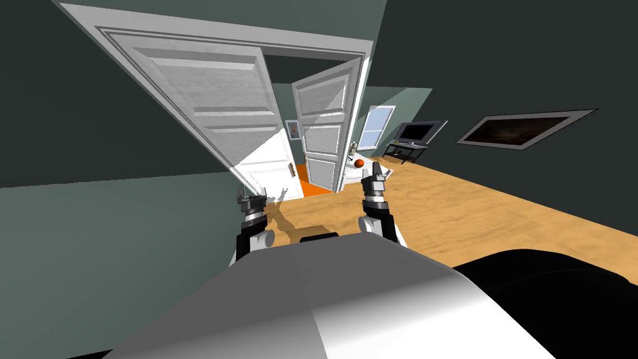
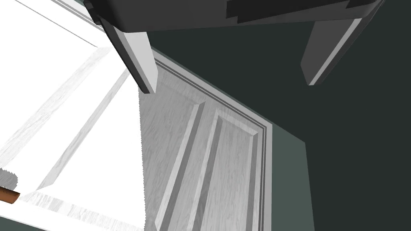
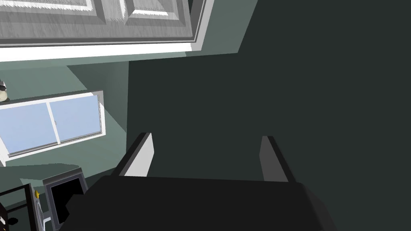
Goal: Push the door open
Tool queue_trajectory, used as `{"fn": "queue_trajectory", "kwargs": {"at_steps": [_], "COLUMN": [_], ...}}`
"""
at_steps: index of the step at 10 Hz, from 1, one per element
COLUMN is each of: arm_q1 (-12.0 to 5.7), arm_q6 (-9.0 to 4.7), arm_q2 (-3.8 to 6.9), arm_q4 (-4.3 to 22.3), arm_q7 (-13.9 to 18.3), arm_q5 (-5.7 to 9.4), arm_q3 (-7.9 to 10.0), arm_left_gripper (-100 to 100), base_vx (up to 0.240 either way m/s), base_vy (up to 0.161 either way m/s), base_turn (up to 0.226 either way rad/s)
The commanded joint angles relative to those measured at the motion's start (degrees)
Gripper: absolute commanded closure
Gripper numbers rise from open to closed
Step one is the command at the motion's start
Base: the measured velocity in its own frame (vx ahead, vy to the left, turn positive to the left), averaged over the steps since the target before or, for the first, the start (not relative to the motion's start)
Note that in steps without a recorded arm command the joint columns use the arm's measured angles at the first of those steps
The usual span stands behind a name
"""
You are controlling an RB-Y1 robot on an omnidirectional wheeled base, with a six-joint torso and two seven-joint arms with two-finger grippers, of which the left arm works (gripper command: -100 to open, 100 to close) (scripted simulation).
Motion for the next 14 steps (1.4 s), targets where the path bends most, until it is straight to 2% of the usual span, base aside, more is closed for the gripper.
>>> {"fn": "queue_trajectory", "kwargs": {"at_steps": [1,14], "arm_q1": [-0.55,-5.92], "arm_q6": [-0.66,-7.38], "arm_q2": [0.32,2.31], "arm_q4": [1.88,20.53], "arm_q7": [1.66,16.0], "arm_q5": [1.2,12.14], "arm_q3": [0.01,0.28], "arm_left_gripper": [-100,-100], "base_vx": [0.084,0.086], "base_vy": [0.047,0.061], "base_turn": [-0.156,-0.159]}}
